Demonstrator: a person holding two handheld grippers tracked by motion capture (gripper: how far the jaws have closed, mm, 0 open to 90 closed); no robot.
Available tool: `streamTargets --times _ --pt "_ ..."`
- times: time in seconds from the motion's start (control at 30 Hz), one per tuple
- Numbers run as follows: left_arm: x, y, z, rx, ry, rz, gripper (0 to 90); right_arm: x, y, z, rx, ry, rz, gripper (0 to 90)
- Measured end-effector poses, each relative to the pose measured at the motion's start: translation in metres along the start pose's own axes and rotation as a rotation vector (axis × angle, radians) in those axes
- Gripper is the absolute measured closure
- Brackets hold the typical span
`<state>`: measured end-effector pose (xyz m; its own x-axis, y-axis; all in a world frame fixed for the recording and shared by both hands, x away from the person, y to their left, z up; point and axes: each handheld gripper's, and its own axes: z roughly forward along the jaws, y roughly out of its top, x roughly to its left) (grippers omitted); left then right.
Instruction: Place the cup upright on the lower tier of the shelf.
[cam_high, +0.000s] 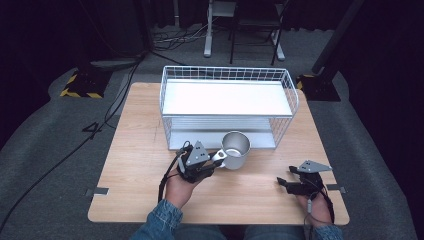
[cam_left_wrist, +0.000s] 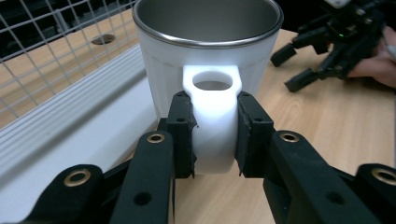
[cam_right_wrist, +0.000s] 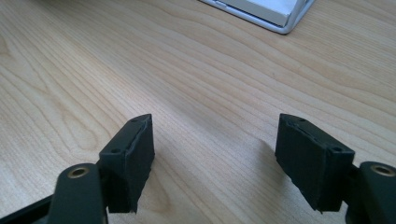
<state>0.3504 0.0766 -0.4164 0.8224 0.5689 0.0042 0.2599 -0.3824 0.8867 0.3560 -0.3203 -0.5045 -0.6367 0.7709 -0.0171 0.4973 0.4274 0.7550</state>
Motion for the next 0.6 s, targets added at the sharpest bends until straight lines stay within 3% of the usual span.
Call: streamTargets --times 0.4,0.6 --pt "0.021 0.011 0.017 -0.030 0.071 -0.021 71.6 0.000 0.000 0.000 0.000 0.000 0.004 28.5" --pt "0.032 0.011 0.028 -0.061 0.119 -0.055 71.6 0.000 0.000 0.000 0.001 0.001 0.005 28.5"
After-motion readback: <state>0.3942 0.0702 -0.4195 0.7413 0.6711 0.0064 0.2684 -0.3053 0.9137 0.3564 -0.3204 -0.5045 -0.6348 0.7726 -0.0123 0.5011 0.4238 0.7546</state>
